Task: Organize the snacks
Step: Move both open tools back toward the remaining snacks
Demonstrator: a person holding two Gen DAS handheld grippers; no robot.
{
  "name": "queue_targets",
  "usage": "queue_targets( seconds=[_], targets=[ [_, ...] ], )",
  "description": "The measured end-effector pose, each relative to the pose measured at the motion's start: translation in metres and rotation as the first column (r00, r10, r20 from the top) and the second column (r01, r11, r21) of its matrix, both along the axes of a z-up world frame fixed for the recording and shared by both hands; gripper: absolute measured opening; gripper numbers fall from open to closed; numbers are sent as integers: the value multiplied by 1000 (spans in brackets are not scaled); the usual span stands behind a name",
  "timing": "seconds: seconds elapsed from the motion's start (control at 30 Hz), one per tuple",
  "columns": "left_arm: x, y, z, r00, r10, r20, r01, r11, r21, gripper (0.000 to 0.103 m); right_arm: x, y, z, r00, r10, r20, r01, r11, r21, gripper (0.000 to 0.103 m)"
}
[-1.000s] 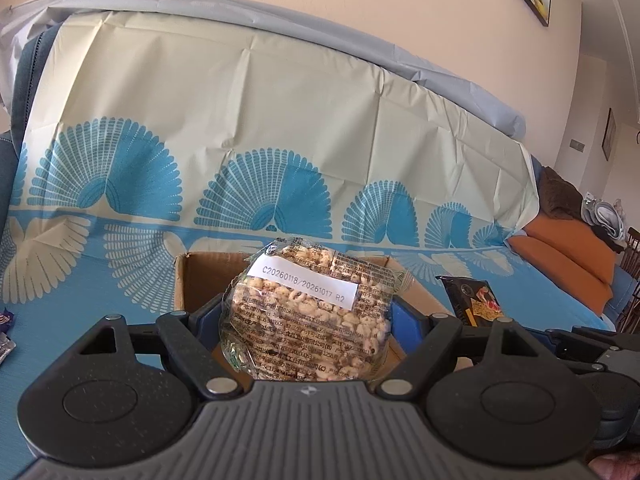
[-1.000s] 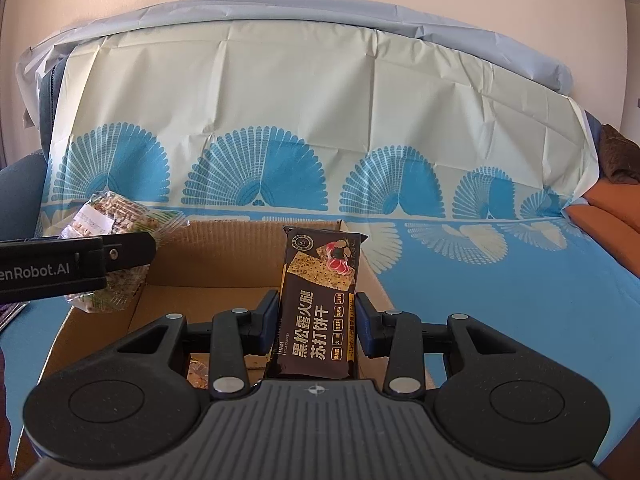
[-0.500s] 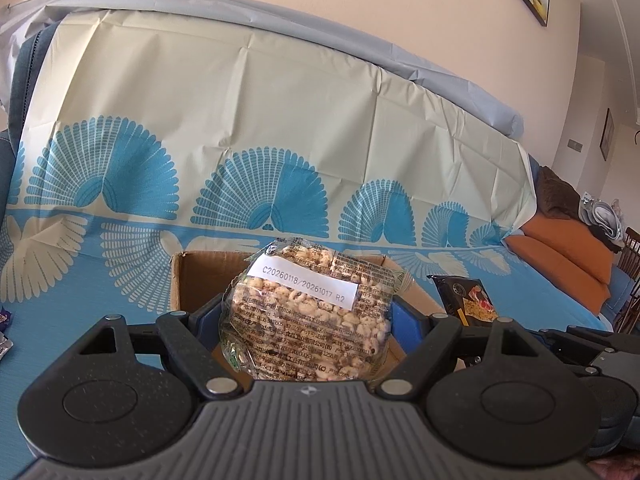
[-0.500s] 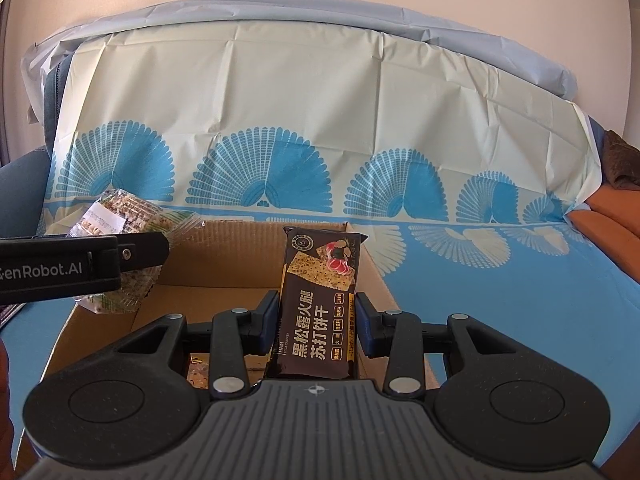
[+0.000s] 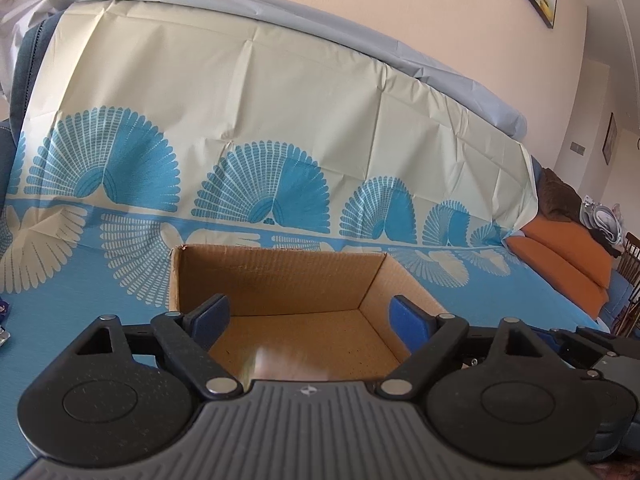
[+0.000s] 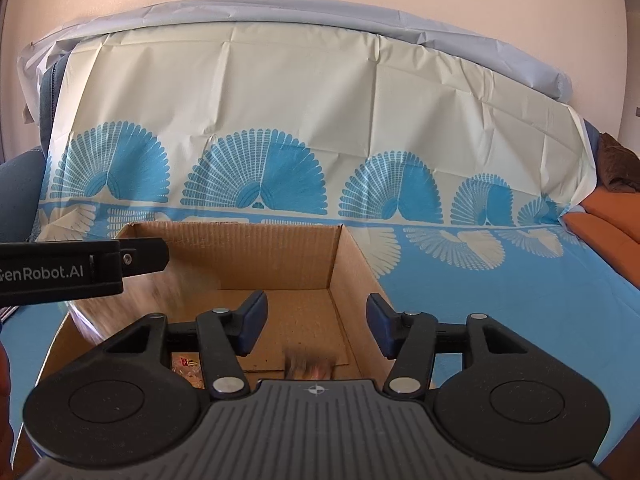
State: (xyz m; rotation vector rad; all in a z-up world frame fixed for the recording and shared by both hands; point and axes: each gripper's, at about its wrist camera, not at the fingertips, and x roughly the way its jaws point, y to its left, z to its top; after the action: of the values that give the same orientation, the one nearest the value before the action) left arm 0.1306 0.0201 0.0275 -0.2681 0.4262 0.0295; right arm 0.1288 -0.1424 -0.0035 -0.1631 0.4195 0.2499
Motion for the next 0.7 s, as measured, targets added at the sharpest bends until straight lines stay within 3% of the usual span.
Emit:
queue_targets(
  seconds=[0.3,0.37,0.53,0.6,0.7],
  targets=[
    [-6,7,4,999,33,13,-33,999,3,88,1,3,0,1000,-7,5,7,1000,6,60],
    [-9,11,5,999,43,17,-43,999,1,82,-1,6,0,1000,-4,10,3,1000,12,60],
    [-24,26,10,998,65,21,-66,998,7,52,-6,15,4,999,19,30,-20,999,34,59],
    [-33,36,14,997,79,18,-79,997,11,46,-9,20,5,999,33,36,-35,998,46,57],
    [-46,56,20,994,108,-5,-108,994,15,44,-13,28,6,997,69,39,-71,995,72,48]
  ],
)
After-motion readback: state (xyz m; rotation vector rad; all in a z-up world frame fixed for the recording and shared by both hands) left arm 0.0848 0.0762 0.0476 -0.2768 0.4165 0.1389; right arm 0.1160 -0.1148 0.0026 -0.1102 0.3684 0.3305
